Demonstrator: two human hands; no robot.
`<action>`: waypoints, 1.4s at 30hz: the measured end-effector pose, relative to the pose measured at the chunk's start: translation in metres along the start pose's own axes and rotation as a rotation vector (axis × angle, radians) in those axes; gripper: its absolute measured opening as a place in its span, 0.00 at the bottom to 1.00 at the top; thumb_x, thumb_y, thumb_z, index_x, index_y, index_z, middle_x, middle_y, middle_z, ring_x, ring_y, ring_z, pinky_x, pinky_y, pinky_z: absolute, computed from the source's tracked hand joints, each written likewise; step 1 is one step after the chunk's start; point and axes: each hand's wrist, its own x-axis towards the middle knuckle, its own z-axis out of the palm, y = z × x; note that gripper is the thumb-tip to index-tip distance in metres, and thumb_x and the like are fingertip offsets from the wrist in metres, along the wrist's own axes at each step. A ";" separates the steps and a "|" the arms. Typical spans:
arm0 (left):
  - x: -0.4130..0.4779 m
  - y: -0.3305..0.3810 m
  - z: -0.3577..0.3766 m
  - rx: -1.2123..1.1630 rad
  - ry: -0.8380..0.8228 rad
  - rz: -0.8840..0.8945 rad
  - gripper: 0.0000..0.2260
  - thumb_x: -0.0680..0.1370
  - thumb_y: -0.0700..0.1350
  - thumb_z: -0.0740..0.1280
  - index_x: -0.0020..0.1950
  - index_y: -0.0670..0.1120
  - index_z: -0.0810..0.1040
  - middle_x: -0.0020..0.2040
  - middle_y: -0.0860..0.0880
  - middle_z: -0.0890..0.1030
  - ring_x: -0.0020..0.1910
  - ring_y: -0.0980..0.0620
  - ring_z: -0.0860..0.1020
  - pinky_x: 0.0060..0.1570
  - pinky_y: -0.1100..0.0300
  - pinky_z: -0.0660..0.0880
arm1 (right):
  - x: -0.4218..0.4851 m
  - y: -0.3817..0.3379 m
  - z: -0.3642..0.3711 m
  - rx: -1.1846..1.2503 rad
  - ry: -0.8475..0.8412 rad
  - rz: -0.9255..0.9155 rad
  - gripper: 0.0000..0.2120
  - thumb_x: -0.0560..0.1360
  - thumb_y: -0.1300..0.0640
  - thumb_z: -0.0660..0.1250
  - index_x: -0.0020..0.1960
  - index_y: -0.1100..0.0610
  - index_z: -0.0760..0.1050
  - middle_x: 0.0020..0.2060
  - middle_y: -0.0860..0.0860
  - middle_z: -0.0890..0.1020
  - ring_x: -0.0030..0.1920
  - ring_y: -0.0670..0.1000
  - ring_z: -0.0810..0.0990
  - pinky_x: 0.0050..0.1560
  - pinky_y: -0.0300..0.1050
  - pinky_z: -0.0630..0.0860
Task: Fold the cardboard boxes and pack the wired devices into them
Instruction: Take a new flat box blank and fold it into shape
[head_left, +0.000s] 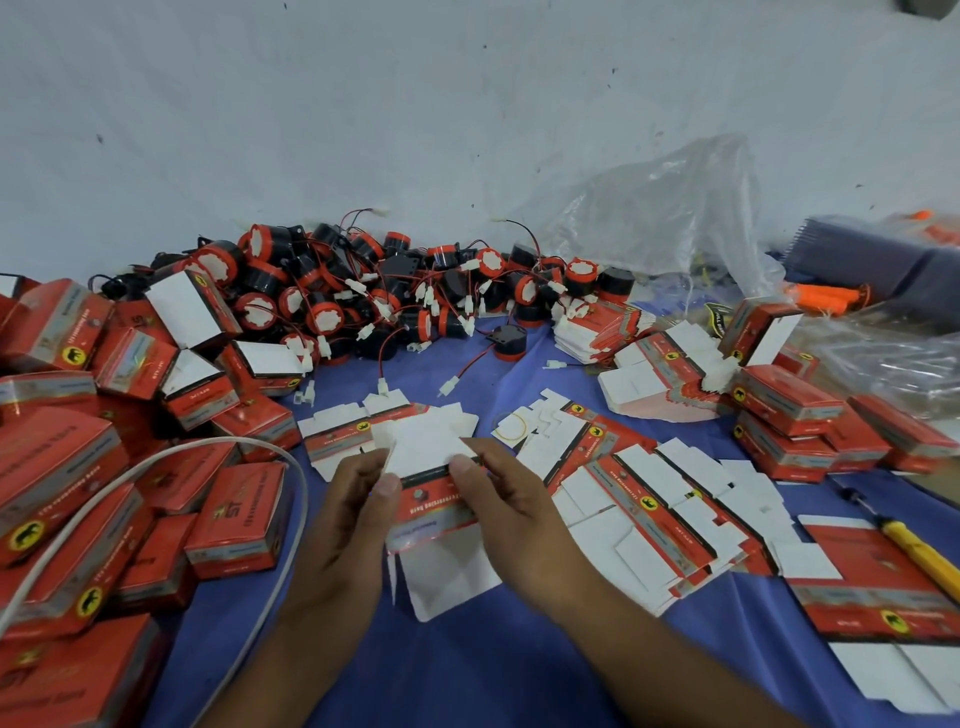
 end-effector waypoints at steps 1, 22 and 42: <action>-0.001 0.001 0.001 0.018 0.011 0.003 0.13 0.77 0.53 0.59 0.59 0.61 0.77 0.52 0.57 0.83 0.51 0.57 0.82 0.42 0.69 0.77 | -0.001 0.001 0.002 -0.042 0.003 -0.015 0.12 0.79 0.37 0.59 0.54 0.38 0.78 0.51 0.45 0.82 0.56 0.48 0.81 0.59 0.51 0.79; 0.007 0.002 -0.008 -0.346 0.053 -0.256 0.13 0.70 0.52 0.66 0.50 0.52 0.86 0.54 0.40 0.84 0.49 0.45 0.84 0.47 0.48 0.82 | 0.004 -0.012 -0.014 0.113 -0.229 -0.107 0.19 0.83 0.53 0.58 0.69 0.64 0.73 0.77 0.47 0.66 0.78 0.49 0.63 0.73 0.56 0.69; -0.010 0.003 0.005 0.376 -0.139 0.223 0.27 0.72 0.57 0.65 0.71 0.59 0.65 0.70 0.59 0.67 0.72 0.55 0.67 0.63 0.64 0.71 | -0.013 -0.017 0.008 0.337 -0.132 0.239 0.28 0.72 0.34 0.66 0.63 0.52 0.76 0.57 0.55 0.84 0.60 0.56 0.82 0.62 0.54 0.78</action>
